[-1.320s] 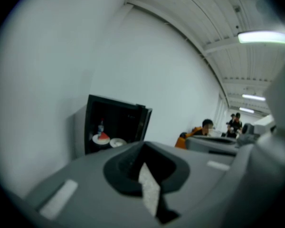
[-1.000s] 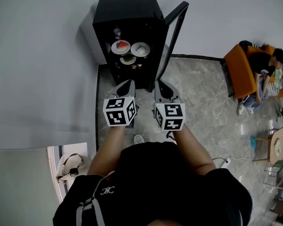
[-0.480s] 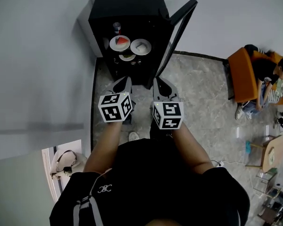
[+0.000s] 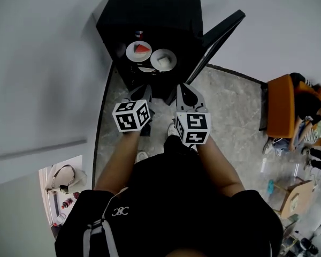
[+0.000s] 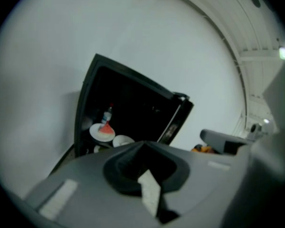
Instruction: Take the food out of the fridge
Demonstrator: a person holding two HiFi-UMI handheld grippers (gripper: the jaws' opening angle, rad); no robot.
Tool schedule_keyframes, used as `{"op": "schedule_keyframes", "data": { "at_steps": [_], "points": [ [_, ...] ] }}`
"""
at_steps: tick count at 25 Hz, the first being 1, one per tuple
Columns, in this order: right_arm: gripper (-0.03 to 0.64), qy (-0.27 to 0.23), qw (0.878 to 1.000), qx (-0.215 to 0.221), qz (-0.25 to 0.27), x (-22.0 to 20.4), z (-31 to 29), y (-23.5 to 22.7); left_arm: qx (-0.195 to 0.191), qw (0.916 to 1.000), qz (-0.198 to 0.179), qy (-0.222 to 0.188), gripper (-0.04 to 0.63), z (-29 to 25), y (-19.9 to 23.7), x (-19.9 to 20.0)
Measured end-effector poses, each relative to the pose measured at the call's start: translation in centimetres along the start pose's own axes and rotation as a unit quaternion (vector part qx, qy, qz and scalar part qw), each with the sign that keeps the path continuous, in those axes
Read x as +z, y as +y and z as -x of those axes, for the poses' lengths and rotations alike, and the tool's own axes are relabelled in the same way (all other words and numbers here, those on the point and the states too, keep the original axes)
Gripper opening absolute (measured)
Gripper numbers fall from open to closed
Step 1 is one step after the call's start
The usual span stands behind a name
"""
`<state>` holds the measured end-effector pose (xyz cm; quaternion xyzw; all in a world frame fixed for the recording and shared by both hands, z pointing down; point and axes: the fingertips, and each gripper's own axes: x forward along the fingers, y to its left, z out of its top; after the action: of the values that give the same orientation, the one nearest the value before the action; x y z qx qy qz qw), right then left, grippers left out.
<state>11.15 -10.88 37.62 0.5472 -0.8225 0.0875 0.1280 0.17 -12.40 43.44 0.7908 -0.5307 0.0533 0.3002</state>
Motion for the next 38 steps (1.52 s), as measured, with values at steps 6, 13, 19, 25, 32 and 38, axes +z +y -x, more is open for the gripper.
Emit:
{"op": "schedule_keyframes", "data": {
  "at_steps": [6,13,19,25,32,38],
  "points": [
    [-0.006,0.032,0.999,0.004,-0.011,-2.3,-2.6,-3.8,-0.070,0.9848,0.158,0.020,0.040,-6.4,1.2,-3.3],
    [-0.006,0.082,0.996,0.007,-0.039,-5.8,-4.1,-6.4,-0.155,0.8657,0.476,-0.015,0.104,-14.4,6.0,-8.1],
    [-0.006,0.114,0.992,-0.007,-0.046,-8.5,-3.5,-9.0,-0.127,0.8337,0.536,-0.033,0.104,-19.7,9.6,-11.4],
    [-0.006,0.131,0.990,-0.017,-0.049,-10.2,-3.5,-10.6,-0.106,0.8600,0.499,0.009,0.118,-23.7,10.5,-12.3],
    [-0.006,0.138,0.988,-0.032,-0.053,-11.0,-3.3,-12.3,-0.089,0.8648,0.494,0.025,0.108,-26.4,10.1,-11.9],
    [-0.006,0.147,0.987,-0.040,-0.057,-11.8,-2.9,-13.4,-0.077,0.8552,0.511,0.036,0.037,-26.7,10.3,-12.6]
  ]
}}
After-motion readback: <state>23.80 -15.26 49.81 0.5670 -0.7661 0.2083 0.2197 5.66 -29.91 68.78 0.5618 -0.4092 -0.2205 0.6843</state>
